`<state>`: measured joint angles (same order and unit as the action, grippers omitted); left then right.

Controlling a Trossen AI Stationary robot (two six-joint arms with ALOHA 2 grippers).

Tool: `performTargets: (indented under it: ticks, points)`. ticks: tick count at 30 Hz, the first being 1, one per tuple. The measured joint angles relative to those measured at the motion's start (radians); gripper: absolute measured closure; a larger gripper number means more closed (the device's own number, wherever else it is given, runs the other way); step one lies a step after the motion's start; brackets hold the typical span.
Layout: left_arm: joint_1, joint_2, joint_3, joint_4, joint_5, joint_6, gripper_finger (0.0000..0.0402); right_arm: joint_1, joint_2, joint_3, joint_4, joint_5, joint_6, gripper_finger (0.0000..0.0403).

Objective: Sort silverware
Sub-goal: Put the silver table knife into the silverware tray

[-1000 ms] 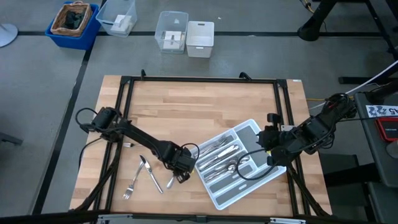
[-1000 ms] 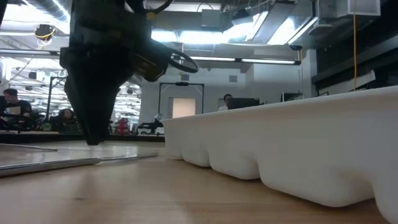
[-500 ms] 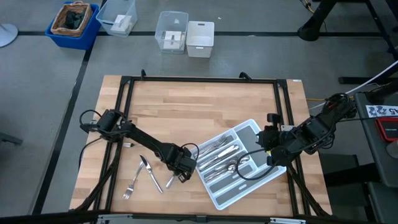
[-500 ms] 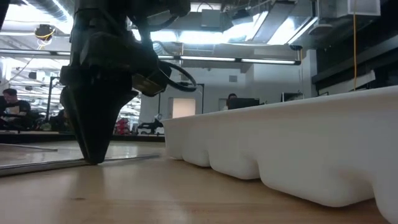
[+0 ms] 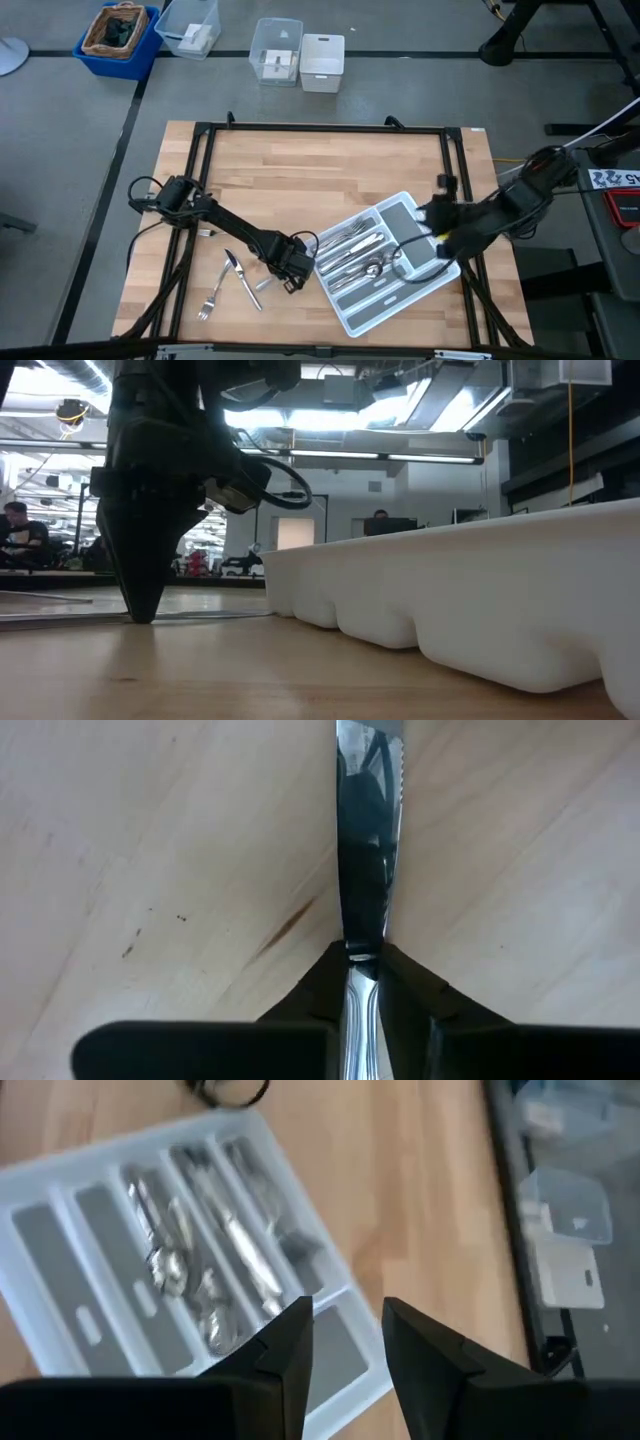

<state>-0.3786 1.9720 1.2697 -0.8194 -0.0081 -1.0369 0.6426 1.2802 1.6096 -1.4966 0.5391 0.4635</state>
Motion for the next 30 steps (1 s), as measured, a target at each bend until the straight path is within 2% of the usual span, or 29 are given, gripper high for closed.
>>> performTargets:
  ticks: [4, 8, 13, 18, 22, 26, 30]
  points:
    - [-0.007, 0.000, -0.001, 0.005, -0.006, 0.039, 0.0362, 0.000, -0.105, -0.040, 0.041, 0.075, 0.012, 0.0279]
    - [-0.009, 0.001, -0.001, 0.013, -0.035, 0.041, 0.0369, -0.001, -0.235, -0.174, 0.161, 0.109, 0.060, 0.0279]
    - [-0.007, 0.001, -0.002, 0.019, -0.035, 0.042, 0.0377, -0.001, -0.396, -0.415, 0.405, 0.100, 0.075, 0.0279]
    - [-0.007, 0.002, -0.002, 0.023, -0.037, 0.042, 0.0368, -0.001, -0.501, -0.692, 0.651, 0.095, 0.053, 0.0279]
    - [-0.006, 0.002, -0.002, 0.026, -0.037, 0.042, 0.0368, -0.001, -0.577, -0.897, 0.880, 0.032, 0.052, 0.0279]
    - [-0.006, 0.002, -0.003, 0.030, -0.038, 0.042, 0.0371, -0.002, -0.620, -1.035, 1.060, 0.005, 0.053, 0.0279]
    - [-0.006, 0.002, -0.003, 0.033, -0.039, 0.042, 0.0372, -0.002, -0.646, -1.091, 1.137, 0.001, 0.061, 0.0279]
